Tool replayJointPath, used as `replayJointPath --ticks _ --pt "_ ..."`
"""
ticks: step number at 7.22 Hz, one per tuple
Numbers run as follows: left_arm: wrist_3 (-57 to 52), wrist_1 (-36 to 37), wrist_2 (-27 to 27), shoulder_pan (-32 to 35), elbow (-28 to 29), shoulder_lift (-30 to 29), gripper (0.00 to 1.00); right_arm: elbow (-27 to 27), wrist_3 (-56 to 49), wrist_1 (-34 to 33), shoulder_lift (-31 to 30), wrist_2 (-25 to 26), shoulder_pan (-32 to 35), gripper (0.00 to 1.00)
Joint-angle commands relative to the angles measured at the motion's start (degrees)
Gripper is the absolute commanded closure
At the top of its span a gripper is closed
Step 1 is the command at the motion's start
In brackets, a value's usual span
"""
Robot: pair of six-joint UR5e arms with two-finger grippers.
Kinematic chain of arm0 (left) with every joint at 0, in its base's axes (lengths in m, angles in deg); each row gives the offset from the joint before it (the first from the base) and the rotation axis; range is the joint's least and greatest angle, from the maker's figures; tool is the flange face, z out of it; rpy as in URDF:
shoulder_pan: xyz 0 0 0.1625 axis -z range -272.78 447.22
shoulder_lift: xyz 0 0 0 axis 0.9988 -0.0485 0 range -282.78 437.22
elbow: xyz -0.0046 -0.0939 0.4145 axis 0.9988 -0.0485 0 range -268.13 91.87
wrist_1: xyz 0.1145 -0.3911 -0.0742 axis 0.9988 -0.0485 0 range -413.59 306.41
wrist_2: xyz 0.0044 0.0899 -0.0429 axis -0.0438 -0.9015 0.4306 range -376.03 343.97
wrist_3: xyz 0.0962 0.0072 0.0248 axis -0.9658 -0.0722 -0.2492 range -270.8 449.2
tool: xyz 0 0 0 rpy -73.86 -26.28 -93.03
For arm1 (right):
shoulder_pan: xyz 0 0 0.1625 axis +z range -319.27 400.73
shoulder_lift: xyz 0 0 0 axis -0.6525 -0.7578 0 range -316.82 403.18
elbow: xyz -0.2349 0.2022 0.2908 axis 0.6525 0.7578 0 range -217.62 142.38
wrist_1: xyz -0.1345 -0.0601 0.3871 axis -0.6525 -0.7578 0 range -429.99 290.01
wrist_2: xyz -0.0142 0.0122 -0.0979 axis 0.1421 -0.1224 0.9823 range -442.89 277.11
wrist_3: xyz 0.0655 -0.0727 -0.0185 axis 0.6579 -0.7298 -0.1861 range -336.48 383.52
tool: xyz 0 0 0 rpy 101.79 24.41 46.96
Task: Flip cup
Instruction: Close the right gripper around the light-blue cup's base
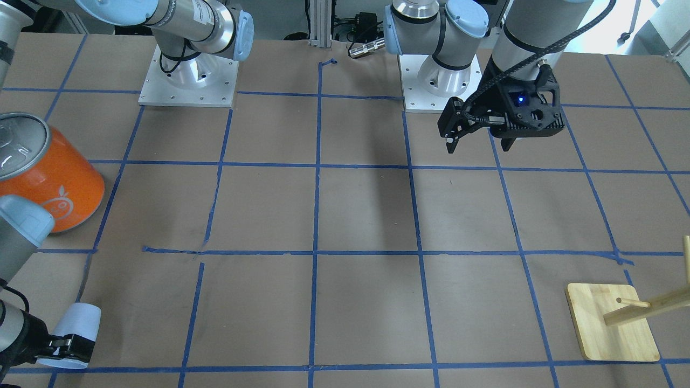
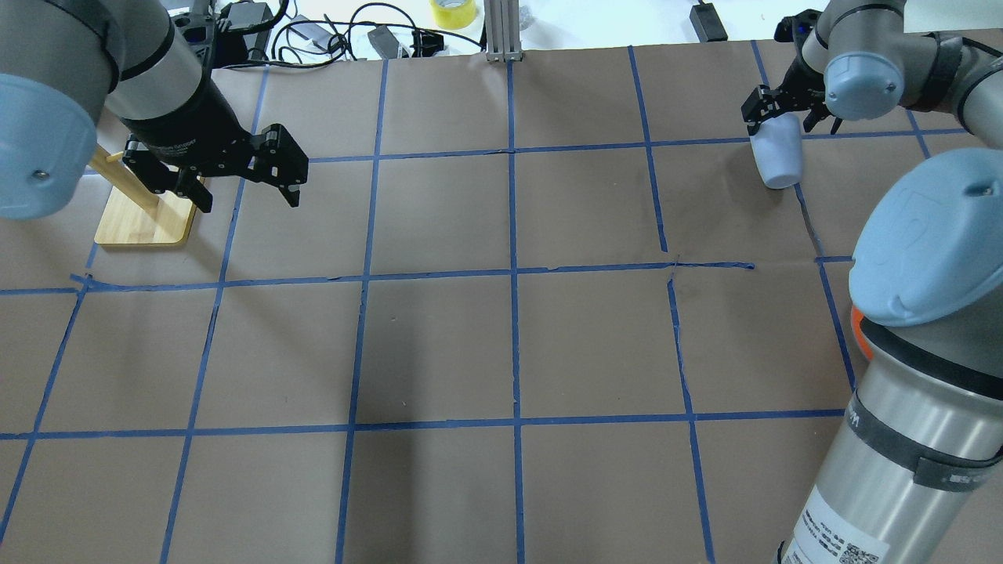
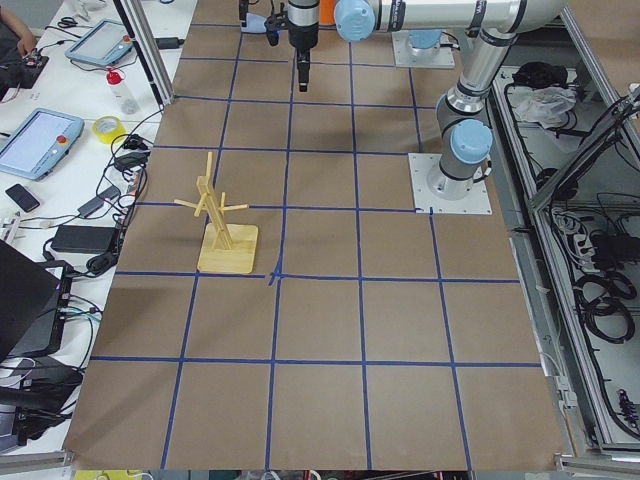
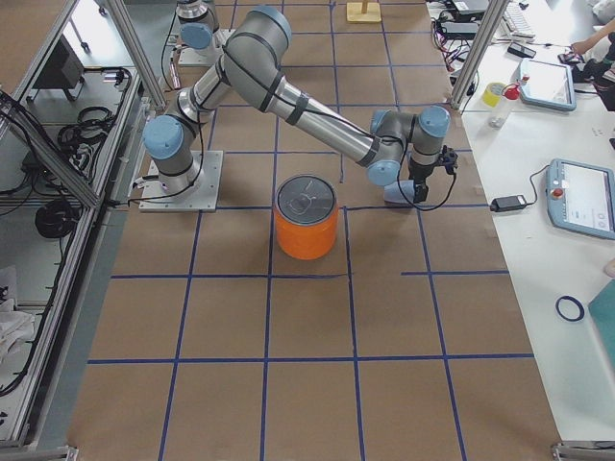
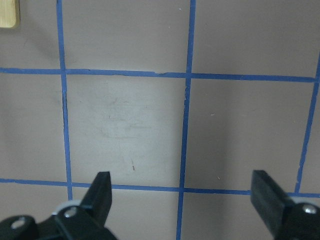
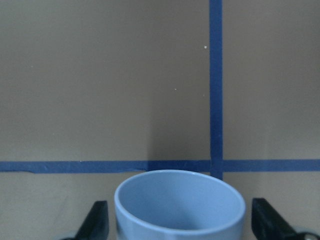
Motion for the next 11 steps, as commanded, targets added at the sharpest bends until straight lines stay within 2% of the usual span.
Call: replayJointPath --ticks 1,7,8,9,10,11 --pt "0.0 0.29 -0.04 -0.03 0.01 0.04 0.0 -0.05 0.38 -0.61 0.35 -1.69 -0.04 0.01" --pt "0.0 0.56 0.05 -0.03 0.01 0.04 0.0 -0.66 3.37 -0.44 0.79 -1.26 -0.04 0.01" --pt "0.0 0.56 0.14 0.06 0.01 0.04 0.0 -1.01 3.45 -0.26 0.88 -1.26 -0.04 0.08" --pt "0.0 0.65 0.14 0.06 0.01 0.04 0.0 -1.1 2.84 -0.43 0.7 -1.17 -0.04 0.22" --pt "0.0 0.65 0.14 0.06 0.01 0.04 0.0 -1.1 2.49 -0.35 0.7 -0.56 -0.04 0.5" --pt "-0.09 0.65 0.14 -0.03 0.01 0.04 0.0 -1.1 1.62 -0.35 0.53 -0.9 -0.04 0.63"
